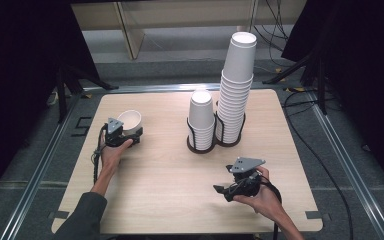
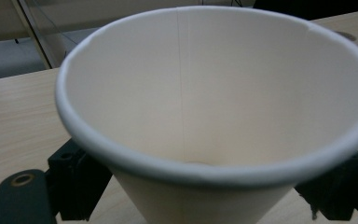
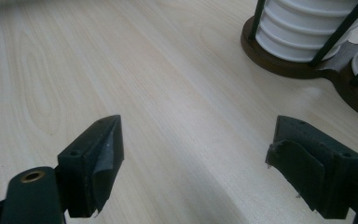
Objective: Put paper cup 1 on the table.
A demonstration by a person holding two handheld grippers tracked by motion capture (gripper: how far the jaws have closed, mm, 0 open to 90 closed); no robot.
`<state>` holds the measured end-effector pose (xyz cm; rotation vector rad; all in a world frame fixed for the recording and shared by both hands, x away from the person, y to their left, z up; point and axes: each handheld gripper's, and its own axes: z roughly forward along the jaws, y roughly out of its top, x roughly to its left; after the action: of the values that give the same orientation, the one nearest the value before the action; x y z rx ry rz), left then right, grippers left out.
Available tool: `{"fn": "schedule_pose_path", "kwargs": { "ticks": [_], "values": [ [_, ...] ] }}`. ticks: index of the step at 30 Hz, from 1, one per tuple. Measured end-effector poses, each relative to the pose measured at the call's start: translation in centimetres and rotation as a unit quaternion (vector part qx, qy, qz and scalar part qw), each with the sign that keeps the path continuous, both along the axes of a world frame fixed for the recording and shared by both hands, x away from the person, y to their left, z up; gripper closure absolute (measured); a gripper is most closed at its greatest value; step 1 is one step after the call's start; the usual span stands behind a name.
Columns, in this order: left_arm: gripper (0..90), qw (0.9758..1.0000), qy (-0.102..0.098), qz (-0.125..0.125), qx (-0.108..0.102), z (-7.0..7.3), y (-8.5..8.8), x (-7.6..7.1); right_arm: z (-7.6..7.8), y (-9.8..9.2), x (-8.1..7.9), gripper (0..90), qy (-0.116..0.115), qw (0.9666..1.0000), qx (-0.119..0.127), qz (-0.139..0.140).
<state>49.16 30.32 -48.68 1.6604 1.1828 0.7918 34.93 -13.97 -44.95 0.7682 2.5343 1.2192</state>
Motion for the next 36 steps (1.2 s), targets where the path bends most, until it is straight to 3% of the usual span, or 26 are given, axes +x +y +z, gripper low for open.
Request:
{"fn": "schedule_pose_path", "kwargs": {
  "ticks": [10, 19, 27, 32, 36],
  "values": [
    [14.4, 0.9999, 0.012, -0.005, 0.003, -0.5, 0.8, -1.1, -0.1, 0.1, 0.0, 17.9, 0.002, 1.0, -0.001, 0.002],
    [14.5, 0.9996, 0.02, -0.011, 0.015, 0.1, 1.0, -2.7, -0.1, 0.1, -0.1, 17.9, 0.005, 1.0, -0.001, 0.003],
    [14.5, 0.9995, 0.022, -0.019, 0.011, 0.5, 1.0, -4.4, 0.0, 0.0, -0.1, 17.9, 0.004, 1.0, 0.001, 0.0],
    [14.5, 0.9995, 0.01, -0.028, 0.011, 1.4, 0.6, -6.1, 0.3, -0.2, -0.1, 17.9, -0.005, 0.9999, 0.007, -0.008],
    [14.4, 0.9991, -0.004, -0.042, -0.006, 2.8, 0.0, -7.9, 0.6, -0.6, 0.1, 17.9, -0.012, 0.9995, 0.015, -0.026]
  ]
}}
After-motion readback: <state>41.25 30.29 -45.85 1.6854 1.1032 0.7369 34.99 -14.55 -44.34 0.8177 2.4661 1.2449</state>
